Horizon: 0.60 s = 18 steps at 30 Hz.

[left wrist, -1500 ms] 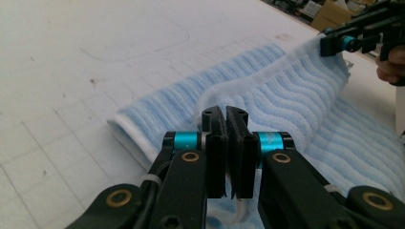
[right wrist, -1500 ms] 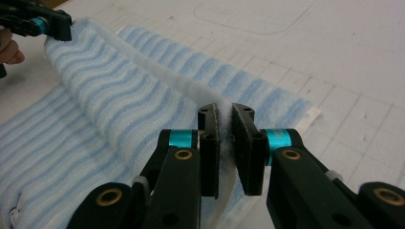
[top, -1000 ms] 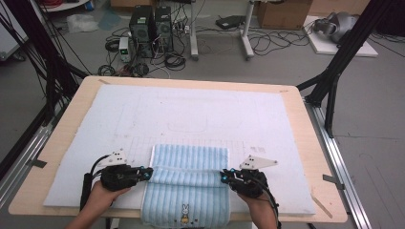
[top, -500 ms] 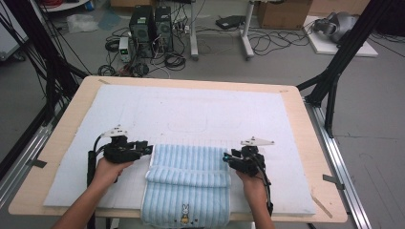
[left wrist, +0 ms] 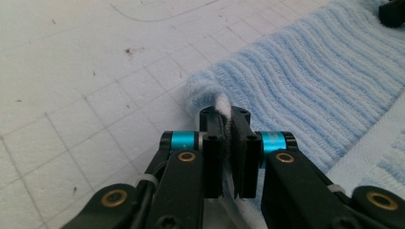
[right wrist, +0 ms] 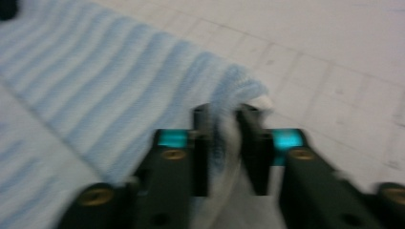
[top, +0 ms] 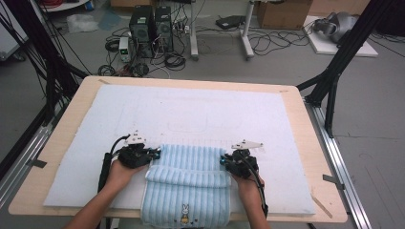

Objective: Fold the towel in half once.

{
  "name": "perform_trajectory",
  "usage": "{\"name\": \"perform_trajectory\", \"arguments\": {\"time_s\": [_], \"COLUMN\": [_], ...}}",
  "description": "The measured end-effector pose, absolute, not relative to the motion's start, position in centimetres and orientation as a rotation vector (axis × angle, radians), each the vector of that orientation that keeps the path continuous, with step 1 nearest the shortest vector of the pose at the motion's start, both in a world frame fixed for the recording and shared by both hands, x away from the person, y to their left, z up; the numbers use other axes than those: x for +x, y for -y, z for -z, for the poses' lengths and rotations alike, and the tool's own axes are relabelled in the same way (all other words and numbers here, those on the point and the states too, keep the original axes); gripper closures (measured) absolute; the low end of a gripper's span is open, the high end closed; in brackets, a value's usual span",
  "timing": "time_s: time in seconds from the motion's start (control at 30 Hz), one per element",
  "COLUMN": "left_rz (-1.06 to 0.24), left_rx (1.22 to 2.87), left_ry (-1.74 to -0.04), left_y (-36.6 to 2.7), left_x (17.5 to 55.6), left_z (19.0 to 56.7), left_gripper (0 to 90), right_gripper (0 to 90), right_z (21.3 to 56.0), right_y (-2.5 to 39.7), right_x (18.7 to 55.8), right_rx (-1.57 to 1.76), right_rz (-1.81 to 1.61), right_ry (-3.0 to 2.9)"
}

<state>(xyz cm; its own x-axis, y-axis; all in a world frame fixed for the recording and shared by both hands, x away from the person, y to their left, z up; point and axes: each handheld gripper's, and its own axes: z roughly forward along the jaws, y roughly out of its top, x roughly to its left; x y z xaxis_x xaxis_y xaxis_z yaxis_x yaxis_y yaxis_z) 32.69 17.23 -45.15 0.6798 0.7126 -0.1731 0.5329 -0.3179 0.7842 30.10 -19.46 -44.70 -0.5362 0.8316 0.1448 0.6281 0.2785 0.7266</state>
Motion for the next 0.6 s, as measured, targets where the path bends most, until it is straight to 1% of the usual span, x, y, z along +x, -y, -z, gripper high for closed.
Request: {"name": "perform_trajectory", "arguments": {"time_s": [0.1, 0.23, 0.3, 0.33, 0.53, 0.6], "left_rz": [-0.198, -0.222, -0.23, -0.236, -0.271, -0.261], "left_rx": [1.951, 1.924, 1.875, 1.85, 1.828, 1.819], "left_ry": [-1.02, -1.018, -1.031, -1.034, -1.023, -1.035], "left_y": [-17.7, -17.9, -18.0, -18.2, -18.2, -18.3], "left_x": [33.3, 34.3, 35.0, 35.5, 38.4, 39.4], "left_z": [45.3, 44.8, 44.6, 44.5, 43.8, 43.6], "left_gripper": [85.2, 85.2, 85.2, 85.2, 85.2, 85.1], "right_gripper": [84.7, 84.7, 84.7, 84.7, 84.4, 84.3], "right_z": [44.7, 44.6, 44.4, 44.2, 43.1, 42.8], "right_y": [19.5, 19.4, 19.2, 19.1, 18.9, 18.9], "right_x": [30.3, 31.0, 31.7, 32.1, 35.4, 36.2], "right_rx": [1.33, 1.328, 1.308, 1.313, 1.322, 1.329], "right_rz": [-1.126, -1.118, -1.099, -1.102, -1.12, -1.121], "right_ry": [-2.291, -2.26, -2.25, -2.237, -2.174, -2.155]}}
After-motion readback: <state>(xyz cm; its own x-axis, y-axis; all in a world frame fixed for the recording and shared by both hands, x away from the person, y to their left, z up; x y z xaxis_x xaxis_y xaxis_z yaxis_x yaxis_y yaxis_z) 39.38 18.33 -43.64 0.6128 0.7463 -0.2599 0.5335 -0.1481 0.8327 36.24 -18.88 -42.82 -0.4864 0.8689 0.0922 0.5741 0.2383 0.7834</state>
